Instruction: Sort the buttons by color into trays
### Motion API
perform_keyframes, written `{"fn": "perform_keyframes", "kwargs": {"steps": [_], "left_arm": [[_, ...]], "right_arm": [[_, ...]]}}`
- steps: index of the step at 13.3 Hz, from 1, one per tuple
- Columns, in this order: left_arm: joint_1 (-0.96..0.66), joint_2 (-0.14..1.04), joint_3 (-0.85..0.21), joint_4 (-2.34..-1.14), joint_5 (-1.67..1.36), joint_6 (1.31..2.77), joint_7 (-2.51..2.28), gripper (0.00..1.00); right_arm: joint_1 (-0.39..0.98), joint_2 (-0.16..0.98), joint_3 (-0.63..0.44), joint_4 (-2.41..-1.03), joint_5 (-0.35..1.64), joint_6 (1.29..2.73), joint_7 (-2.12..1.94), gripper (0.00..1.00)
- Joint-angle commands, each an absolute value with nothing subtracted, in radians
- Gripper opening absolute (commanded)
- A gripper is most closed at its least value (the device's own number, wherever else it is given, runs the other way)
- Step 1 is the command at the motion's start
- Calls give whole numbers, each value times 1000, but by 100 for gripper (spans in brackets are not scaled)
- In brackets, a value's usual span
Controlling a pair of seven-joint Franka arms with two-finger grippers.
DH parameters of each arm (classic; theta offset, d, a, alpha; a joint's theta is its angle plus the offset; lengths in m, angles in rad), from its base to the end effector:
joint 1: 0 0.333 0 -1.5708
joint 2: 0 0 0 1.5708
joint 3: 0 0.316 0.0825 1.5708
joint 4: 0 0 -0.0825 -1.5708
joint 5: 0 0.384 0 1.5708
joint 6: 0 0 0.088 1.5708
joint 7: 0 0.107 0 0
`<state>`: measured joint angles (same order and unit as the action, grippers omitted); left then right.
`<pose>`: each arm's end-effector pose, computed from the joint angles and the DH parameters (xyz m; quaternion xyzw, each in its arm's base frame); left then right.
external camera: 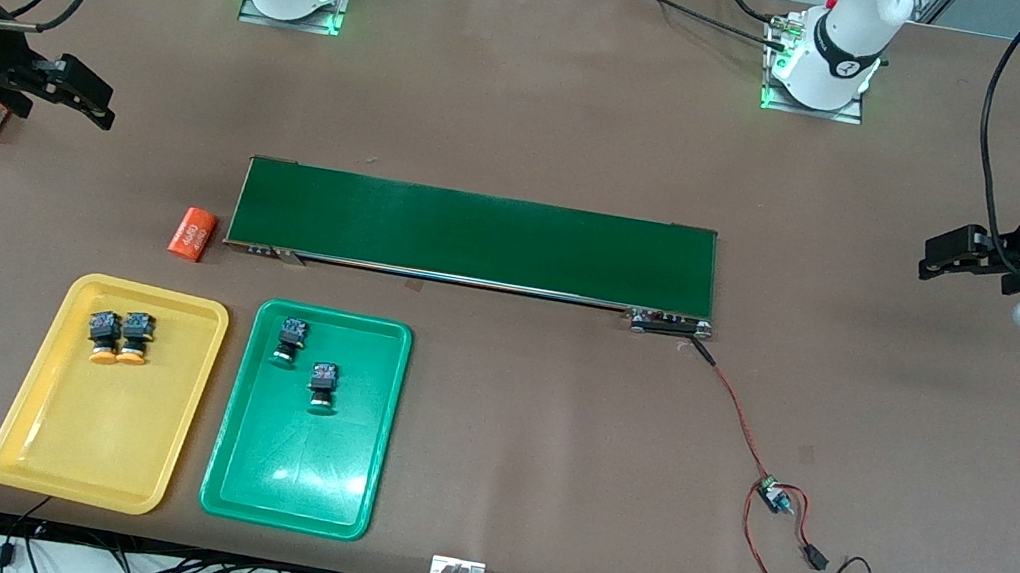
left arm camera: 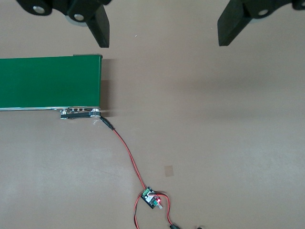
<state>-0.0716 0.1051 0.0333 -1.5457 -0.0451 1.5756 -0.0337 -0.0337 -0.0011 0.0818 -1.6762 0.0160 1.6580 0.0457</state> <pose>0.5836 -0.0281 0.5770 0.9991 -0.0014 -0.0383 0.0194 0.5581 0.0285 0.5827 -0.9999 -0.0004 0.0089 0.0075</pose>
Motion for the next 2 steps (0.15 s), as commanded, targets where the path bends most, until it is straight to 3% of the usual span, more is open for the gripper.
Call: {"fn": "perform_keyframes", "kwargs": {"steps": [1,2], "left_arm": [[-72,121,34,-1509,-41,1551,-29,100],[-71,121,34,-1509,-43,1551,-29,100]], "right_arm": [[-35,5,83,-1661,31,1657,40,100],[-35,5,83,-1661,31,1657,40,100]]}}
